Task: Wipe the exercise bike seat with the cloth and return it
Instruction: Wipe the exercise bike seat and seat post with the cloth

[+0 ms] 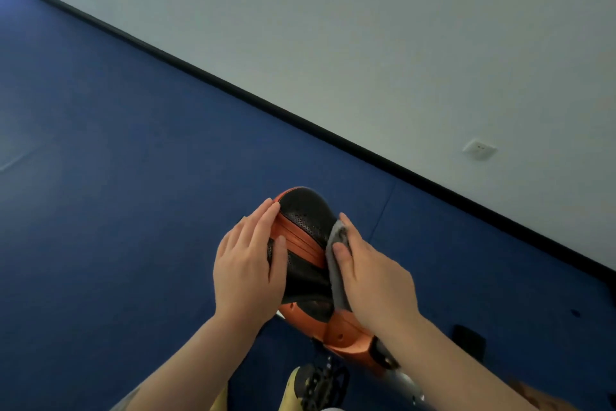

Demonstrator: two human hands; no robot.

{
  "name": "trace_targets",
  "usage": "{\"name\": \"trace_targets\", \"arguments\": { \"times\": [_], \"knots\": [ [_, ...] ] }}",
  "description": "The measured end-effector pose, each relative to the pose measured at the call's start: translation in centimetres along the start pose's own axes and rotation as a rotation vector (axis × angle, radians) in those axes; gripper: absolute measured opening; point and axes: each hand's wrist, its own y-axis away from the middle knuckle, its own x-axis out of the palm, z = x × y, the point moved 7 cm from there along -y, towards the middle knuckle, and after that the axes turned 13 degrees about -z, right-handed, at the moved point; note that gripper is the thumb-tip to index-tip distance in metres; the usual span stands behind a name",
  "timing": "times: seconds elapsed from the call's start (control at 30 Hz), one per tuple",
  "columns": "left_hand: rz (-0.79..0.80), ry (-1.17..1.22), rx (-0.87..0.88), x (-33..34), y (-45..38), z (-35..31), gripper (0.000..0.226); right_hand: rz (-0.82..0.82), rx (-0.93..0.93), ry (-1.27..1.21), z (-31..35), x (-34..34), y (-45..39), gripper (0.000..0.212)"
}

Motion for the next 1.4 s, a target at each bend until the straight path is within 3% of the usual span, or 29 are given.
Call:
{"name": "trace_targets", "arguments": {
  "times": [0.17,0.4,0.47,0.63,0.8,0.97,1.1,1.23,1.3,1.4],
  "knots": [
    [-0.037,0.03,-0.019,-0.2,-0.1,0.1,0.043,-0.065,0.146,-0.08,2.3,1.4,-4.5,0.052],
    [-0.028,0.046,-0.015,0.0,0.1,0.4,0.043,-0.015,-0.017,-0.015,1.4,0.2,-0.6,0.057],
    [-0.028,0.043,-0.014,0.0,0.1,0.3,0.043,0.016,0.048,0.007,0.7,0.5,-1.5,0.052],
    [-0.025,0.048,-0.033,-0.1,0.0,0.3,0.043,0.149,0.275,-0.244,1.3,2.5,-5.5,0.057],
    [-0.013,0.079,-0.038,0.0,0.1,0.6,0.044,0.243,0.119,-0.115,-0.4,0.5,-0.8,0.051],
    [-0.038,0.091,-0.04,0.2,0.0,0.6,0.043,0.238,0.199,-0.068,-0.8,1.0,-2.1,0.057],
    [-0.065,0.099,-0.03,-0.1,-0.1,0.5,0.043,0.102,0.211,-0.133,1.0,2.0,-4.6,0.057],
    [-0.052,0.11,-0.028,0.0,0.0,0.5,0.044,-0.042,-0.046,-0.051,2.0,0.9,-1.5,0.06],
    [-0.041,0.124,-0.038,0.1,0.0,0.5,0.044,-0.029,-0.154,0.002,2.1,0.8,-0.3,0.063],
    [-0.048,0.158,-0.06,0.0,-0.1,0.5,0.044,-0.018,-0.079,-0.039,2.0,1.0,-1.7,0.061]
  ]
}}
